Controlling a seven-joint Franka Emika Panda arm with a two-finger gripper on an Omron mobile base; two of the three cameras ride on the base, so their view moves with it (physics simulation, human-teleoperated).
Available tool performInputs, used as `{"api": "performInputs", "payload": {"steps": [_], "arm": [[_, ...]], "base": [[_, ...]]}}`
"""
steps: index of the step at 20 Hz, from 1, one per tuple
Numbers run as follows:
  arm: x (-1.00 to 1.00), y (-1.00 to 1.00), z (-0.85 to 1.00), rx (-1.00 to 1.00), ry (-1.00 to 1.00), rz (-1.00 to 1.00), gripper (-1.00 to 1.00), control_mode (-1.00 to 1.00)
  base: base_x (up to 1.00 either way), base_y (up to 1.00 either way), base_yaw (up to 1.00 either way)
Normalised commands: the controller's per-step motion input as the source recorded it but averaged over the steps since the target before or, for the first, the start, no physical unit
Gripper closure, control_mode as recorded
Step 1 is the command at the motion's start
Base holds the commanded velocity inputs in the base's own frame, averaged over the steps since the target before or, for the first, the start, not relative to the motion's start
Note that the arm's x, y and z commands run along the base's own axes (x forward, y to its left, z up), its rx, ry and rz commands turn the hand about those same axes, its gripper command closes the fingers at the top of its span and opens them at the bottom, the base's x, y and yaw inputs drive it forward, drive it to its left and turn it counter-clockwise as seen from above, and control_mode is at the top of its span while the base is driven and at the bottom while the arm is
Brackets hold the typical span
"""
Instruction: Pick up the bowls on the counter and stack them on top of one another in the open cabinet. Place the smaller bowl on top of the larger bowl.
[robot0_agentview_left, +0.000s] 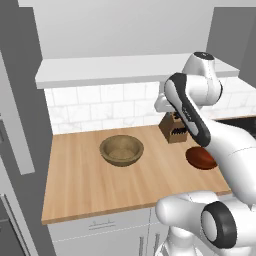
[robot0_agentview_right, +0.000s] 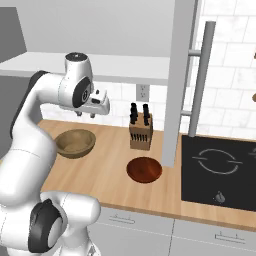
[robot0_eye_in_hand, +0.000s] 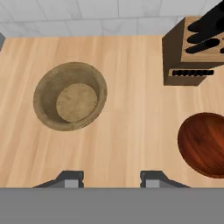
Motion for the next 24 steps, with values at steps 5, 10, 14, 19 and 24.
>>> {"api": "performInputs", "payload": {"steps": [5, 10, 14, 19, 24], "arm": [[-0.11, -0.03, -0.17, 0.0, 0.02, -0.03, -1.0, -1.0], [-0.42, -0.21, -0.94, 0.0, 0.07, -0.15, -1.0, -1.0], [-0.11, -0.56, -1.0, 0.0, 0.07, -0.24, -1.0, -1.0], [0.03, -0.6, -0.74, -0.03, 0.16, -0.17, -1.0, -1.0], [0.4, -0.62, -0.34, -0.03, 0.21, -0.11, -1.0, -1.0]], "base": [[0.0, 0.0, 0.0], [0.0, 0.0, 0.0], [0.0, 0.0, 0.0], [0.0, 0.0, 0.0], [0.0, 0.0, 0.0]]}}
